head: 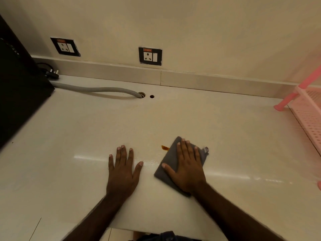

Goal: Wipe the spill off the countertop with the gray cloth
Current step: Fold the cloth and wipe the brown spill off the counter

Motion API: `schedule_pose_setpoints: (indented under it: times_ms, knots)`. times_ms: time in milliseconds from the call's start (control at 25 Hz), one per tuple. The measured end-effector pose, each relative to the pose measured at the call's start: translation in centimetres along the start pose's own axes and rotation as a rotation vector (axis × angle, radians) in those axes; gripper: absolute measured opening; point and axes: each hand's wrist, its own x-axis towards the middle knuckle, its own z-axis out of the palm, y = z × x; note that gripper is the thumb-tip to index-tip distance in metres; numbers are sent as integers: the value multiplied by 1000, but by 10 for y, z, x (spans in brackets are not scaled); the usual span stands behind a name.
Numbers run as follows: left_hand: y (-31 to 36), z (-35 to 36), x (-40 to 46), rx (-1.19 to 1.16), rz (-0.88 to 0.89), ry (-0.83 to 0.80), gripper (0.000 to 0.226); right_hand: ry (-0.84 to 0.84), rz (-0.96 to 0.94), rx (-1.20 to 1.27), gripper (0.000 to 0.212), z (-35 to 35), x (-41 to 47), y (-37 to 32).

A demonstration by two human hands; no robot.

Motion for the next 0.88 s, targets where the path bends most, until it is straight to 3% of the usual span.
schedule_pose_setpoints:
  times_ms: [120,200,320,440,600,760,880]
  knots:
    - [0,0,-2,-9,-1,6,83,-1,-96,-19,111,3,-28,37]
    - [0,1,-3,-21,-2,18,82,5,-5,-44,112,-12,-10,60]
    - [0,0,-1,-6,5,10,83,7,127,-30,116,-28,35,38]
    - [0,1,-1,19,-3,0,84,18,15,2,113,-10,24,3]
    - [-2,3,0,7,-3,4,84,54,-105,-28,106,5,-28,44]
    - [-2,2,0,0,4,11,84,24,84,-48,111,-23,20,50]
    - [-2,2,0,-3,8,8,84,45,56,-21,111,-14,27,15]
